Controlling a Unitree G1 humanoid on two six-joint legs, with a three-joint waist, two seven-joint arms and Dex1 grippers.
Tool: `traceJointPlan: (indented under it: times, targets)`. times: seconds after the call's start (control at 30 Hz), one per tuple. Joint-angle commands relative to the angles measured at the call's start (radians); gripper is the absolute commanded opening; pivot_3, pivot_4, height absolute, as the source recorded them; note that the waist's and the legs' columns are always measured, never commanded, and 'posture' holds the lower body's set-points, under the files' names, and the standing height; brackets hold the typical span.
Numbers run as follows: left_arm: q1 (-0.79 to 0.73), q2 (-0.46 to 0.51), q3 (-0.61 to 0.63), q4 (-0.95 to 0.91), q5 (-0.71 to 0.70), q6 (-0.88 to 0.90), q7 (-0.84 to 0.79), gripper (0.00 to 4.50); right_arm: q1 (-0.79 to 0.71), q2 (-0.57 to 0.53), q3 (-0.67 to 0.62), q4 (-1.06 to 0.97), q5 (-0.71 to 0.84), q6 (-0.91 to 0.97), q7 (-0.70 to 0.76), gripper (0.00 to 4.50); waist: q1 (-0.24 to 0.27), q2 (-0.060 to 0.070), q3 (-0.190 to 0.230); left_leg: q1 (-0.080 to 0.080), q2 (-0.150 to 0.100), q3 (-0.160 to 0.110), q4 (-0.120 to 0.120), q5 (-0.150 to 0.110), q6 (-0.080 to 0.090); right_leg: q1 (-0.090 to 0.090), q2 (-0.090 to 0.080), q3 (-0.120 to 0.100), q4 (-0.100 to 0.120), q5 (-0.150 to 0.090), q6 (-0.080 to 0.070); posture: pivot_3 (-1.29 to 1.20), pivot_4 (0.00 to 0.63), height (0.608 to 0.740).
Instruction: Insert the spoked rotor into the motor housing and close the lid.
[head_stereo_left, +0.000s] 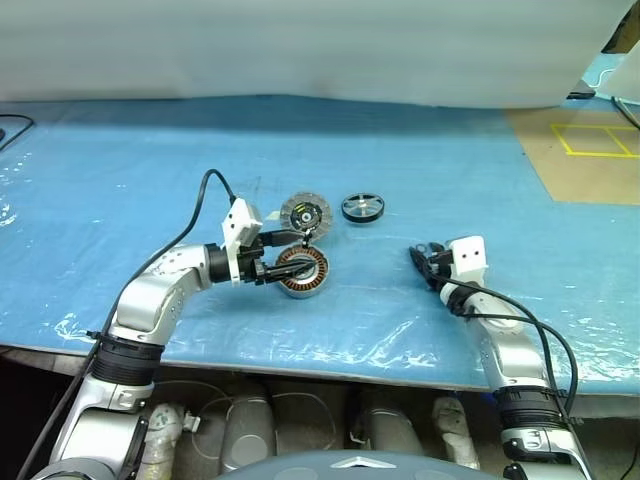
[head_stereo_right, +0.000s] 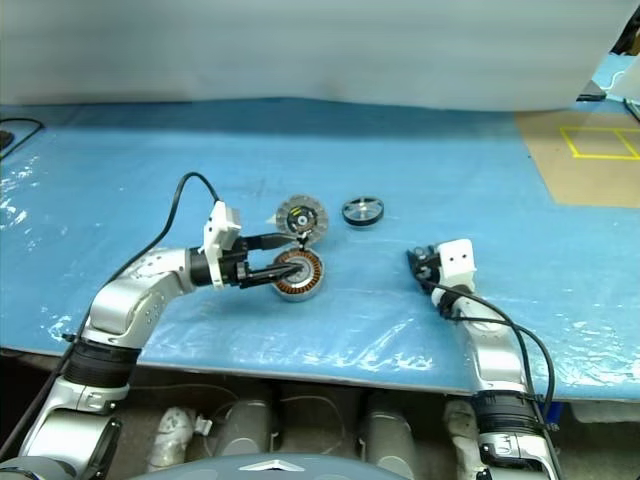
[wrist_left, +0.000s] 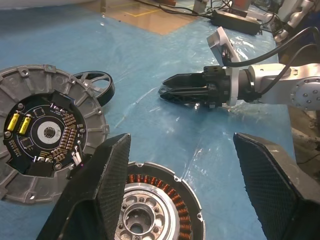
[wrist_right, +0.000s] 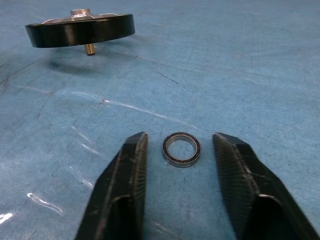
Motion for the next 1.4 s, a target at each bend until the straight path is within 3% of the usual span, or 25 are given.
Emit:
traceJointPlan:
  times: [0.03,0.07,0.3,0.57,0.7,0.87,0.97,1.4]
  targets:
    - [-0.019,0.012,0.009,0.010,0.003,-0.027,-0.008,3.48,0.011,0.003,0.007,0.020,-0.010,0.011,-0.004,0.80,0.000,0.000,0.000,0.000,0.000,0.000,0.000,0.000,0.000,0.000,0.000,0.000,0.000,0.000,0.000,0.00,0.150,0.740]
    - [-0.019,0.015,0.012,0.015,0.004,-0.035,-0.010,3.48,0.011,0.002,0.007,0.020,-0.010,0.012,-0.003,0.53,0.000,0.000,0.000,0.000,0.000,0.000,0.000,0.000,0.000,0.000,0.000,0.000,0.000,0.000,0.000,0.00,0.150,0.740]
    - [0.002,0.028,0.013,0.025,0.017,-0.105,-0.034,3.48,0.022,-0.007,0.020,-0.011,0.000,0.020,0.035,0.54,0.000,0.000,0.000,0.000,0.000,0.000,0.000,0.000,0.000,0.000,0.000,0.000,0.000,0.000,0.000,0.00,0.150,0.740]
    - [0.008,0.036,0.013,0.045,0.015,-0.138,-0.060,3.48,0.019,-0.037,0.037,-0.215,0.038,0.092,0.102,0.54,-0.001,0.000,0.000,-0.002,0.000,0.001,-0.002,0.000,0.000,-0.003,0.000,0.001,0.000,0.000,0.000,0.00,0.150,0.740]
    - [0.060,0.049,0.056,-0.009,-0.047,-0.206,-0.141,3.48,0.014,-0.154,0.087,-0.447,0.149,0.255,0.278,0.54,0.000,0.002,0.001,-0.004,0.000,0.002,-0.002,0.000,0.000,-0.005,0.000,0.002,0.000,0.000,0.000,0.00,0.150,0.740]
    - [0.119,0.090,0.040,-0.018,-0.020,-0.293,-0.204,3.48,-0.037,-0.234,0.140,-0.541,0.234,0.365,0.397,0.54,0.001,0.002,0.001,-0.003,0.001,0.002,-0.003,0.000,0.000,-0.005,0.001,0.002,0.000,-0.001,-0.001,0.00,0.150,0.740]
    - [0.126,0.089,0.038,-0.030,-0.023,-0.302,-0.194,3.48,-0.102,-0.236,0.160,-0.541,0.278,0.415,0.436,0.54,0.002,0.002,0.001,-0.003,0.001,0.002,-0.003,0.000,0.000,-0.005,0.000,0.002,0.000,-0.001,0.000,0.00,0.150,0.740]
    - [0.244,0.092,0.072,-0.117,-0.022,-0.301,-0.073,3.48,-0.281,-0.131,0.356,-0.252,0.165,0.307,0.534,0.54,-0.008,0.001,0.001,-0.005,0.001,0.002,-0.003,0.000,0.000,-0.007,0.001,0.002,0.000,0.003,-0.008,0.00,0.150,0.740]
